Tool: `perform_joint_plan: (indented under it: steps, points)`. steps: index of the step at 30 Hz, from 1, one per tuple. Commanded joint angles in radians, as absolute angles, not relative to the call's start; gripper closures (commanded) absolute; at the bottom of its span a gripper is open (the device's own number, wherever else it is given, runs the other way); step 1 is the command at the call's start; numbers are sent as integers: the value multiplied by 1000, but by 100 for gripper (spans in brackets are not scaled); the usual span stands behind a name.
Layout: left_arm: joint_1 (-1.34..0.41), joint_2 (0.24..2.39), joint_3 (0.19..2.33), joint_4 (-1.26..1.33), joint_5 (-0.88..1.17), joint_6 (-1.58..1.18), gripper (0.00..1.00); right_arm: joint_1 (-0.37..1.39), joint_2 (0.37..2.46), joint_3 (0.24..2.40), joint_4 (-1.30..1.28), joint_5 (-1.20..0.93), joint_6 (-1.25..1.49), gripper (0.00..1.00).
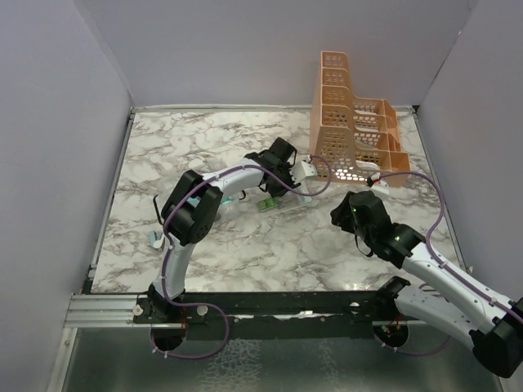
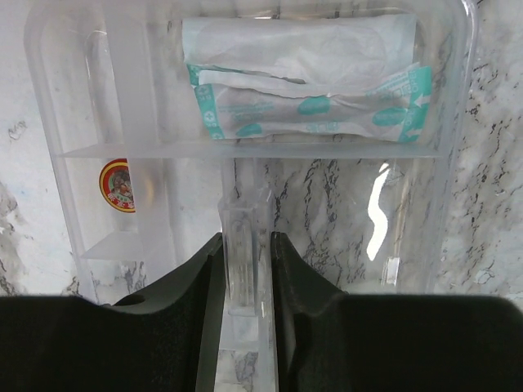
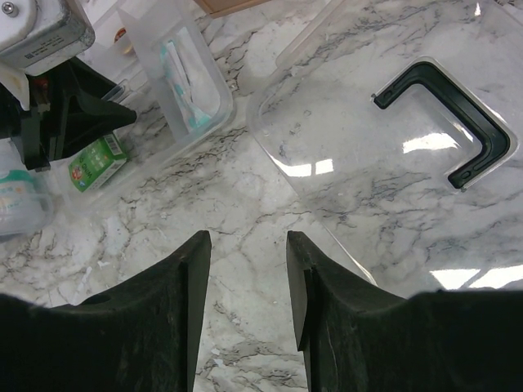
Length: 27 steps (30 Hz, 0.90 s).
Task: Organize the medicine kit
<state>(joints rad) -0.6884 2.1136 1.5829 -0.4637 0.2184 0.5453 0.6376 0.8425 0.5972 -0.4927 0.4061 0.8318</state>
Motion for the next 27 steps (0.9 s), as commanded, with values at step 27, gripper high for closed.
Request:
perform_joint_plan:
  steps: [27]
  points:
    - [-689,1894,1784,-807,333,544,86,636,690,731,-555,236,743,55]
